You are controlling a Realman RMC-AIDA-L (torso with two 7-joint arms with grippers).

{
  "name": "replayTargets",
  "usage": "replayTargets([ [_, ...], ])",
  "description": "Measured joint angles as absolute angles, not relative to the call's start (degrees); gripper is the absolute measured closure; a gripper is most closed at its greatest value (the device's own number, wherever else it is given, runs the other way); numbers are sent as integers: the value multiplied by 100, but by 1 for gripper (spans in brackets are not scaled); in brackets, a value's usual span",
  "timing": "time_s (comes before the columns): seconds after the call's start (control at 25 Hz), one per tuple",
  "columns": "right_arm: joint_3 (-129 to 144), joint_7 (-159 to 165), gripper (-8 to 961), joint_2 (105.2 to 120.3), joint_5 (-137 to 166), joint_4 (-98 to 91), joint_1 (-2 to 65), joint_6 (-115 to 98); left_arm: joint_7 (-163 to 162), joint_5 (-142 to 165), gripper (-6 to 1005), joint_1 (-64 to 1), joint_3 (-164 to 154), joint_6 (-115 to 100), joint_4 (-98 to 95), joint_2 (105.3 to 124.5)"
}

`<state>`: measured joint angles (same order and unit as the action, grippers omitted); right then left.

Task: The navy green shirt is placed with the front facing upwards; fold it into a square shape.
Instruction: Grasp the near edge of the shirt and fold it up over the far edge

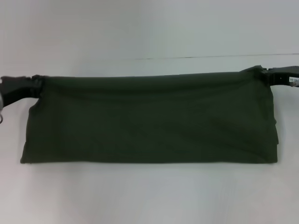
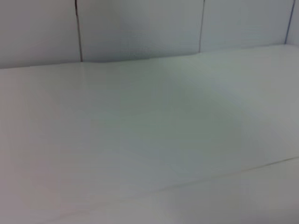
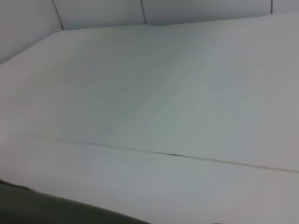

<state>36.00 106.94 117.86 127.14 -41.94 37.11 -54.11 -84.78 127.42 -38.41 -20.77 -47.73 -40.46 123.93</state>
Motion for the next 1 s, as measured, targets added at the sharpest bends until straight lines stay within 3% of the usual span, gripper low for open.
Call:
replayTargets([
  [0.28,3686,10665,908,11696,12720,-3650,3968,-4857,-8604,12780,949,-4214,-2490,-3710,-3658,12337],
  [0.48,3779,10535,908,11745,12707,-3372,4067,-4476,-8607,12762,946,-4341,-2636,-3213,-3393,12333],
  [0.8,3787,10452,759,11894,12680,-3476,4047,-4214,-8645,12441,942,-4340,-2649,-2976,-3390,12383],
  [1.0,3771,10444,663,11883,12677,-3531,4038,-4218,-8631,12250,806,-4314,-2652,-2965,-3399,12383],
])
